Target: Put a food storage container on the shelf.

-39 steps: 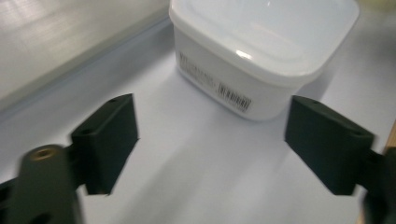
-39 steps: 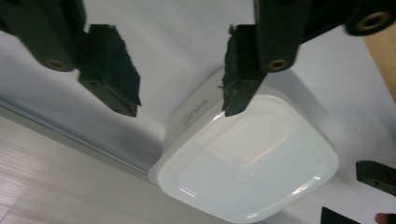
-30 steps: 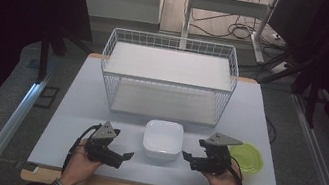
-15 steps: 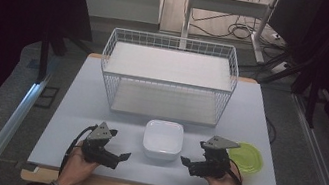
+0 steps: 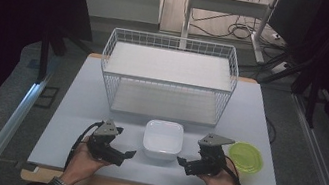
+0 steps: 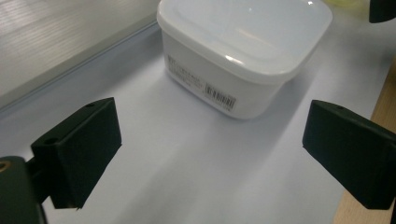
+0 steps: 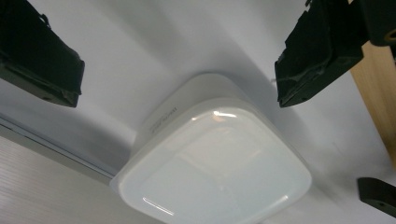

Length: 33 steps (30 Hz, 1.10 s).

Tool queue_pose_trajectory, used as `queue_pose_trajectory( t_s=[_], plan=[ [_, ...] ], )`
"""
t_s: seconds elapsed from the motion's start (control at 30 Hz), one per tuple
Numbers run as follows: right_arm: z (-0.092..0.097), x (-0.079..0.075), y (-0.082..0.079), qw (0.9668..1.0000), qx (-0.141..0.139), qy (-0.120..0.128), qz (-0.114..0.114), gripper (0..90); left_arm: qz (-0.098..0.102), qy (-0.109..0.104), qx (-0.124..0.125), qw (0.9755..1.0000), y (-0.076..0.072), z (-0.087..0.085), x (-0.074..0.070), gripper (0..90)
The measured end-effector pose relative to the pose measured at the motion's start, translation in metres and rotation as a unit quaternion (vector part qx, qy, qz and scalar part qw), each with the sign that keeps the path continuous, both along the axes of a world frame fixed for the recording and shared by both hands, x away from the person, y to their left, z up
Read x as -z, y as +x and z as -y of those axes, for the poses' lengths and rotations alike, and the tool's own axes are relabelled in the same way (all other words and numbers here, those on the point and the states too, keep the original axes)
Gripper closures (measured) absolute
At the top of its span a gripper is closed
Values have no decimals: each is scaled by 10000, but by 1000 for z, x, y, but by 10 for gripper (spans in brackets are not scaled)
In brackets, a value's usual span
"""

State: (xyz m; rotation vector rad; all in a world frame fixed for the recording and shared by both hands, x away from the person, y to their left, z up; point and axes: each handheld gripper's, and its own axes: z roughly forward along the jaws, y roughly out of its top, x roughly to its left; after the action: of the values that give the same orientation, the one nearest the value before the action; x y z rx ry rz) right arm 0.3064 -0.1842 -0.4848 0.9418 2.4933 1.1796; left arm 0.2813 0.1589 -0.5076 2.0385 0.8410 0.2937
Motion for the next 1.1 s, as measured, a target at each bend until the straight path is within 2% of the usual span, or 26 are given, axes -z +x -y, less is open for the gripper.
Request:
queue_pose_trajectory(
  t_s=[0.07,0.2,0.4,0.53,0.6,0.63,0.67,0.8,0.93,1.0,1.03,1.1],
  plan=[
    [-3,-3,1,10000,-9,-15,-61,24,12,-63,2,10000,3,3,-3,65],
    [-7,-9,3,10000,48,-46,60,73,32,-178,30,9998,12,8,-8,107],
    [-11,-12,15,9998,122,143,-112,129,2,-185,68,9998,30,17,-10,132],
    [-15,-10,24,9993,156,191,-266,156,-161,-288,99,9994,45,24,-8,130],
    [-18,-8,29,9990,188,219,-332,159,-354,-379,208,9984,53,27,-6,113],
    [-19,-7,31,9990,170,225,-359,160,-451,-386,227,9980,56,30,-3,106],
    [-21,-6,34,9988,163,237,-401,161,-452,-351,262,9980,58,31,-2,101],
    [-27,0,41,9983,144,186,-529,161,-620,-469,407,9961,61,35,3,91],
    [-26,5,48,9948,126,422,-916,183,-898,-693,695,9911,62,36,6,110],
    [-25,5,48,9929,63,520,-1069,253,-971,-680,717,9904,61,37,6,122],
    [-25,5,48,9918,10,571,-1145,261,-1042,-666,703,9898,59,37,5,124],
    [-26,3,45,9914,47,512,-1201,278,-1128,-618,647,9896,56,38,4,135]
  ],
)
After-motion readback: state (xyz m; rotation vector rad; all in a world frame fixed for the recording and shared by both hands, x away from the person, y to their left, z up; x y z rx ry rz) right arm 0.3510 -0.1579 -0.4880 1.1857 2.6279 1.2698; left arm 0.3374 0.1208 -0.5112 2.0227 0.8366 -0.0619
